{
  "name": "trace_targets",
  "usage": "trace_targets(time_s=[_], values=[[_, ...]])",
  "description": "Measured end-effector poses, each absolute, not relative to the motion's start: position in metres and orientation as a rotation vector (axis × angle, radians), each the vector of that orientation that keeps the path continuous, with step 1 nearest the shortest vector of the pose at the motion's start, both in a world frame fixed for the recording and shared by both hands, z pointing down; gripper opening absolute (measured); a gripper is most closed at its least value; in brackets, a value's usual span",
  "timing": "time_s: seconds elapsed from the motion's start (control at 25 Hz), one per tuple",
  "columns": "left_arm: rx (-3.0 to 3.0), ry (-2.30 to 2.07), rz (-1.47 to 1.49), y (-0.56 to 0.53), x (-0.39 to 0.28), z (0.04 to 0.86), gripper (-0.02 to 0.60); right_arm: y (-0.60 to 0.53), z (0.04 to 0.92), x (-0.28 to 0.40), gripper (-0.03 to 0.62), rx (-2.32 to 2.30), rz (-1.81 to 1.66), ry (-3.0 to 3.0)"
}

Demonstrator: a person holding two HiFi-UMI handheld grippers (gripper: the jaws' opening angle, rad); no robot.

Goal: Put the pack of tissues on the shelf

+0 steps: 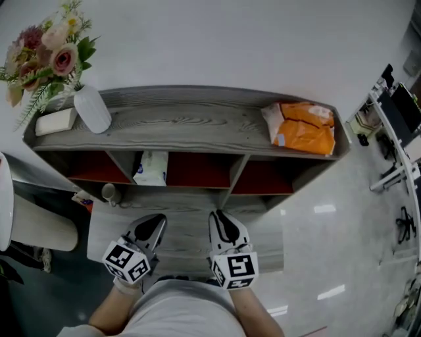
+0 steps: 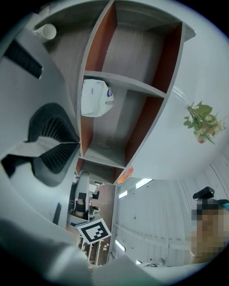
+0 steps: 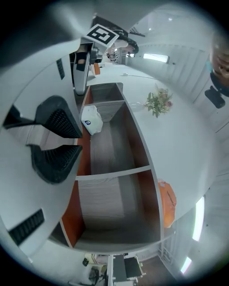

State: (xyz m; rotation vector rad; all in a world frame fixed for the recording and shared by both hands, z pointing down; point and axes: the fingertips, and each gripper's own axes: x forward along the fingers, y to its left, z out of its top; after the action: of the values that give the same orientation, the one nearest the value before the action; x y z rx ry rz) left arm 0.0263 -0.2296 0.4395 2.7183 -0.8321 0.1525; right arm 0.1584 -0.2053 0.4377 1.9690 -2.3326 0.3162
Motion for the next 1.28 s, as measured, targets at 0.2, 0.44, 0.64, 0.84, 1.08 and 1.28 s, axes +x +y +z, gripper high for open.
trace_targets(time_s=[0.2, 0.44, 0.64, 0.84, 1.08, 1.28], values=[[2.719, -0.802, 0.169, -0.228, 0.033, 0.444, 0.025, -0.193, 0.448, 0.160, 0.055, 1.977, 0.363, -2.322], [2.709, -0.797, 0.182, -0.225, 0.035, 0.450, 0.025, -0.187, 0.458, 0.157, 0.055, 1.951, 0.395, -2.334], [2.707, -0.799, 0.189, -0.222, 0.036, 0.453, 0.025, -0.188, 0.458, 0.156, 0.055, 1.943, 0.392, -2.353], [2.702, -0.813, 0.189, -0.221, 0.034, 0.454, 0.025, -0.188, 0.458, 0.154, 0.051, 1.925, 0.369, -2.352], [2.698, -0.826, 0.185, -0.221, 0.031, 0.455, 0.025, -0.189, 0.459, 0.151, 0.049, 1.917, 0.374, -2.361], [2.694, -0.840, 0.186, -0.221, 0.029, 0.454, 0.025, -0.188, 0.461, 0.149, 0.049, 1.912, 0.378, -2.363]])
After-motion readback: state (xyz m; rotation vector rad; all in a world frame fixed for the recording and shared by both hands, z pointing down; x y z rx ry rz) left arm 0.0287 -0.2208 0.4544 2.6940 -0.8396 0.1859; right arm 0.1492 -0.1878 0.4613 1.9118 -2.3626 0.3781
